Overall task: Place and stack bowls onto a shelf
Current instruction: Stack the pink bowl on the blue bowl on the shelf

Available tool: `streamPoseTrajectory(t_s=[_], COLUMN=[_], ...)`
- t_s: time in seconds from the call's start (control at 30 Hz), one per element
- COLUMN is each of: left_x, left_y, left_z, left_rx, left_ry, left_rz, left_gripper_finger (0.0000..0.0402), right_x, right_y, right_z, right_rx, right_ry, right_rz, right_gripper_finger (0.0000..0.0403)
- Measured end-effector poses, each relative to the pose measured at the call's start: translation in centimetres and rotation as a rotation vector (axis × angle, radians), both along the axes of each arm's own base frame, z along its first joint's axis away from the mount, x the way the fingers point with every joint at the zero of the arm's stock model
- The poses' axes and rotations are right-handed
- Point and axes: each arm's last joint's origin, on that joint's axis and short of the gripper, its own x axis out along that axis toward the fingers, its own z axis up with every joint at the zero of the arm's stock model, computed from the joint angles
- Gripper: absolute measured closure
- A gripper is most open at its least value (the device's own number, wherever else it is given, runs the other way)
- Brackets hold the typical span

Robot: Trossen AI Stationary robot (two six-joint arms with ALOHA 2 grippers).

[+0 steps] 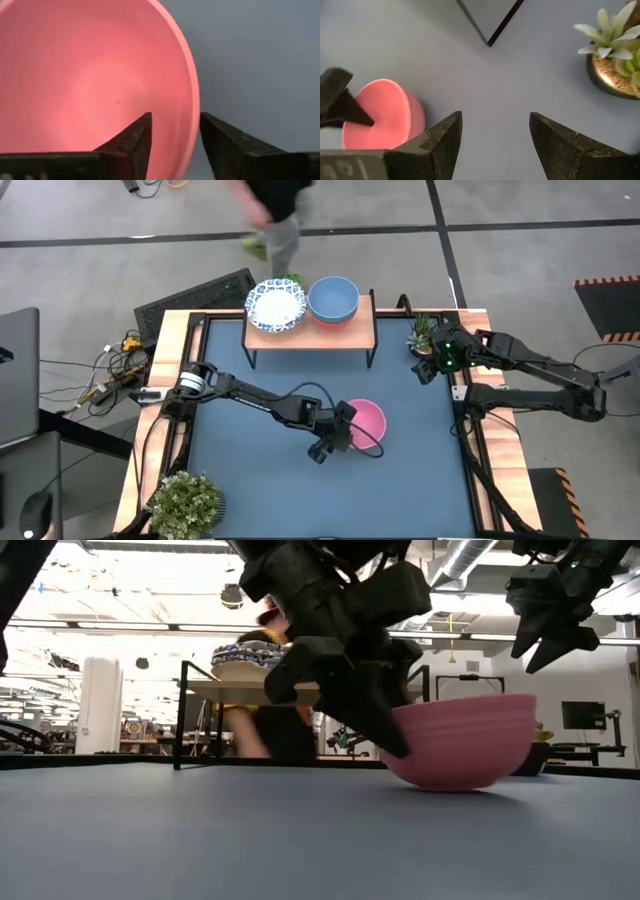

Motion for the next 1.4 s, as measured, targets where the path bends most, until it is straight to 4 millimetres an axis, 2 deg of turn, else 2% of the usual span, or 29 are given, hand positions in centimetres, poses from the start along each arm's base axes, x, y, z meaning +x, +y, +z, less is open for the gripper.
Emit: streamPoseTrajectory(t_s=[0.1,0.23,0.4,0.5,0.67,0.83,0.97,1.07,1.17,1.4], left_x=[0.1,0.2,1.2,1.7,2.0,1.3,0.3,-0.4,-0.6,-1.8], left_y=[0.0,-0.1,-0.6,-1.1,-1.5,-0.5,1.8,4.4,7.7,16.1], left_z=[0.1,0.6,3.2,5.9,11.6,16.9,21.6,23.8,24.4,24.4], left_rx=[0.015,-0.014,-0.150,-0.219,-0.260,-0.182,-0.035,0.108,0.188,0.270], left_ry=[-0.011,-0.022,-0.054,-0.055,-0.053,-0.079,-0.162,-0.207,-0.232,-0.186], left_rz=[-0.010,0.002,0.065,0.102,0.090,0.093,0.171,0.262,0.330,0.499], left_gripper_finger=[0.0298,0.0382,0.0399,0.0400,0.0401,0.0401,0.0401,0.0401,0.0401,0.0401], right_x=[0.0,0.0,0.0,0.1,0.1,0.1,0.1,0.2,0.2,0.5], right_y=[0.1,0.1,0.2,0.2,0.2,0.1,0.1,0.1,0.1,-0.1], right_z=[0.0,0.0,0.0,0.0,0.0,0.0,0.1,0.1,0.1,0.4], right_rx=[0.003,0.011,0.026,0.028,0.023,0.022,0.019,0.014,0.008,-0.029], right_ry=[0.002,0.001,-0.006,-0.007,-0.016,-0.019,-0.019,-0.019,-0.024,-0.053], right_rz=[0.005,0.002,-0.018,-0.020,-0.020,-0.021,-0.022,-0.018,-0.014,0.010], right_gripper_finger=[0.0143,0.0143,0.0143,0.0143,0.0143,0.0143,0.0143,0.0143,0.0143,0.0143])
